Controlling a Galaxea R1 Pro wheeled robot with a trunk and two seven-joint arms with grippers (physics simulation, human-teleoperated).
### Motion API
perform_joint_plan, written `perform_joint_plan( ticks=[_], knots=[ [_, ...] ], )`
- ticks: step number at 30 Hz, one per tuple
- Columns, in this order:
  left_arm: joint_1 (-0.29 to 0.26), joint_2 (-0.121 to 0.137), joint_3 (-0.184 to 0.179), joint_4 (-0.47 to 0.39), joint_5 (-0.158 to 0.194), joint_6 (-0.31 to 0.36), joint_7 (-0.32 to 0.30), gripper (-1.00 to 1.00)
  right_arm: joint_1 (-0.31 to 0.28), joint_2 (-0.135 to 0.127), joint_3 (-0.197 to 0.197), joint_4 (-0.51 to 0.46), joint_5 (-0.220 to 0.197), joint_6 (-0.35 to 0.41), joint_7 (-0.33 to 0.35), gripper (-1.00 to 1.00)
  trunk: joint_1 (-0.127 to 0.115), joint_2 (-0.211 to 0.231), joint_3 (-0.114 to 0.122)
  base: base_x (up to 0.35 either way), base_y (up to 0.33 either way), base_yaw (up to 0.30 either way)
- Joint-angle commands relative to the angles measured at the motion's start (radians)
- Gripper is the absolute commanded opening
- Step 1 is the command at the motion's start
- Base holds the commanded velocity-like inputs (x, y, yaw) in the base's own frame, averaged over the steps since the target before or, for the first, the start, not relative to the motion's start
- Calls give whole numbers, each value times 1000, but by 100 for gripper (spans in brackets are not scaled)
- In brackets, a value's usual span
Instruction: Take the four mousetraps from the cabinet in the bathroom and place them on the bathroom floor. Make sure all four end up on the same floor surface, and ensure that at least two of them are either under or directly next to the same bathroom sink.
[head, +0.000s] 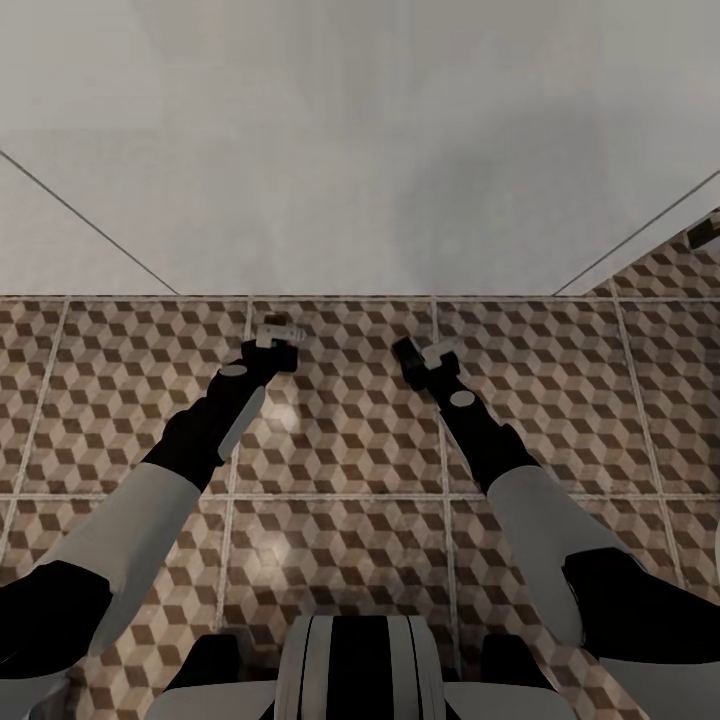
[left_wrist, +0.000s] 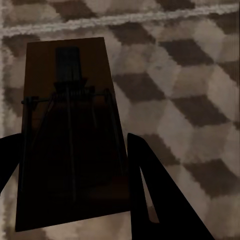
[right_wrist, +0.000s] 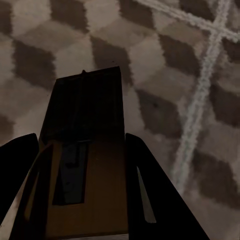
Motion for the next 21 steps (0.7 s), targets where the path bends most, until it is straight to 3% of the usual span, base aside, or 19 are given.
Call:
perform_joint_plan(
  ticks=[1,13,21],
  knots=[
    [-1,1,-5,-1,7,-2,10,-100,0,0,-1,-3,10,2,7,-100,0,0,0,0,0,0],
    [0,1,-6,5,7,-13,12,-100,-10,2,-1,-12,-34,11,47,-100,0,0,0,0,0,0],
    [0,1,-6,5,7,-12,12,-100,-39,13,-1,-2,-39,25,43,-100,0,0,0,0,0,0]
  ],
)
